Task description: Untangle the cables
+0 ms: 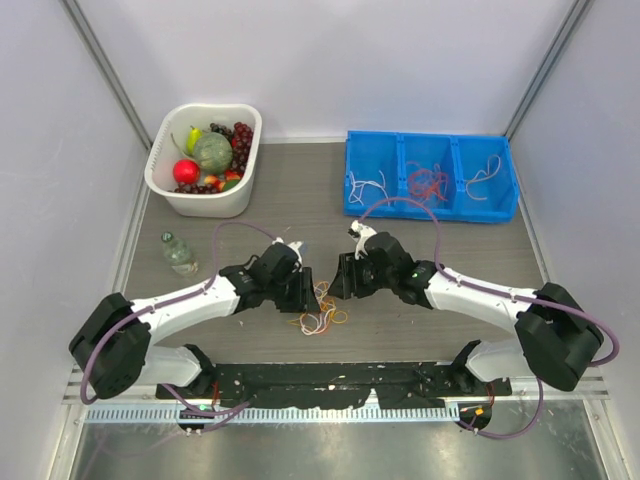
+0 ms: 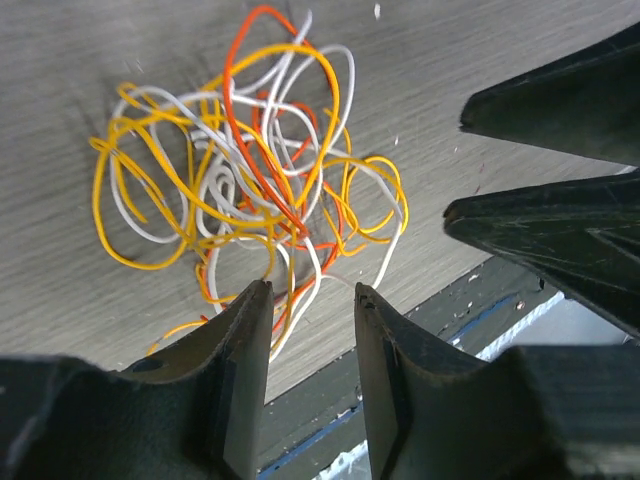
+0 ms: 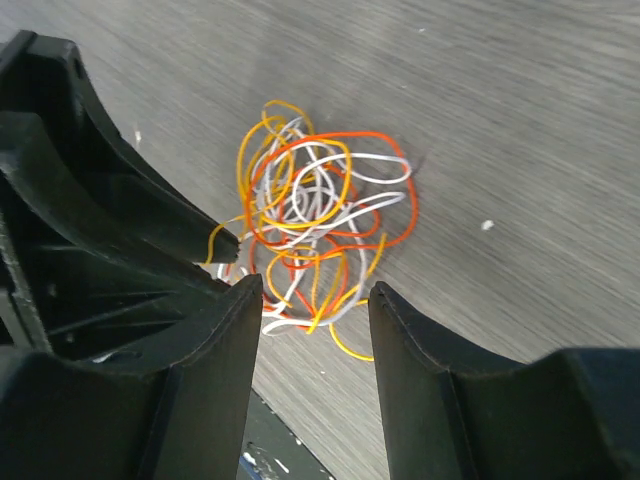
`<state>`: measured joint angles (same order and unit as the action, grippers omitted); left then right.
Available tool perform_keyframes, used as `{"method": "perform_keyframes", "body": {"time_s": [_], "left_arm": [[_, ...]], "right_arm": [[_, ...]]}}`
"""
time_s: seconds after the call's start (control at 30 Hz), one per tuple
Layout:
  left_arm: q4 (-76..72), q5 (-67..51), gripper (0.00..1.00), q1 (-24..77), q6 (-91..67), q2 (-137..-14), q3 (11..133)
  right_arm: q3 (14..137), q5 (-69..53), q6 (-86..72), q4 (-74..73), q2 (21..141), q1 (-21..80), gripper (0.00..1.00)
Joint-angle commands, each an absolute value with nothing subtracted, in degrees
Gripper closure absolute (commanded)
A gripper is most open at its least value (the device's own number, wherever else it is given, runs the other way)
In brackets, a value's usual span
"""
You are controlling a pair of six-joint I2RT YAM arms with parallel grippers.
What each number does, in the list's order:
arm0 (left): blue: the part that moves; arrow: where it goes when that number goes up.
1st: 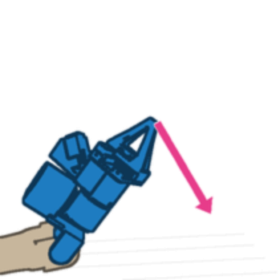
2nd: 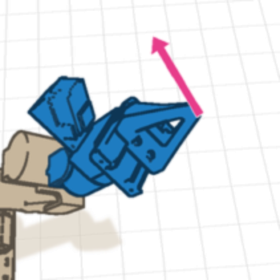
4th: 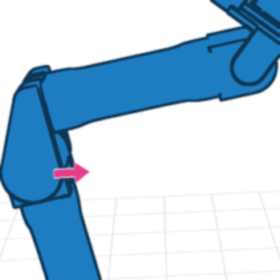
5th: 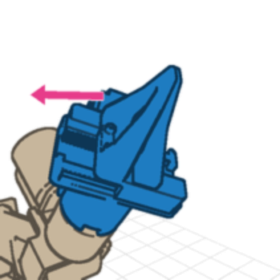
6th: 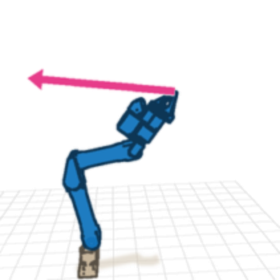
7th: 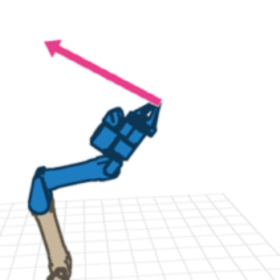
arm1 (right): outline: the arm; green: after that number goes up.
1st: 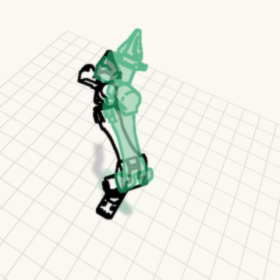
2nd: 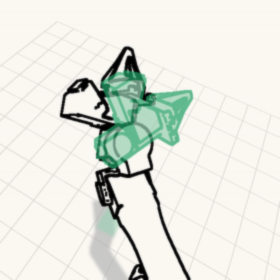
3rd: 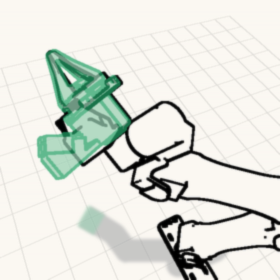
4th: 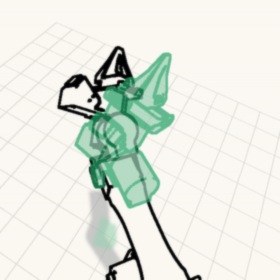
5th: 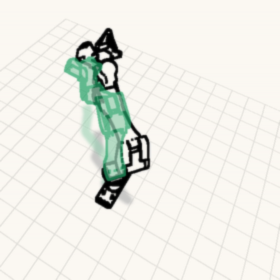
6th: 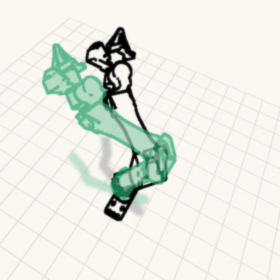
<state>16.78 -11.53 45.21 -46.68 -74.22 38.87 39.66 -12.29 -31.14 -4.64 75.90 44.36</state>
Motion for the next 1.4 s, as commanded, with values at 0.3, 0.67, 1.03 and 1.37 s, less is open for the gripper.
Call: {"method": "perform_keyframes", "body": {"time_s": [0.3,0.67,1.03,1.37], "left_arm": [[19.68,-3.25,0.73,51.33,-53.09,-74.01,39.29],[27.25,2.02,1.0,51.59,-45.45,-63.39,49.21],[26.37,4.05,1.0,51.59,-30.34,-53.27,71.52],[26.8,3.15,1.0,51.59,-16.18,-57.82,107.64]], "right_arm": [[33.84,-16.35,-33.58,11.07,75.5,46.14,0.49],[34.19,-17.66,-33.58,13.45,83.74,47.28,0.49],[39.02,-12.83,-40.43,18.98,94.29,48.87,0.7],[44.56,-4.83,-38.5,10.99,98.26,45.45,0.89]]}}
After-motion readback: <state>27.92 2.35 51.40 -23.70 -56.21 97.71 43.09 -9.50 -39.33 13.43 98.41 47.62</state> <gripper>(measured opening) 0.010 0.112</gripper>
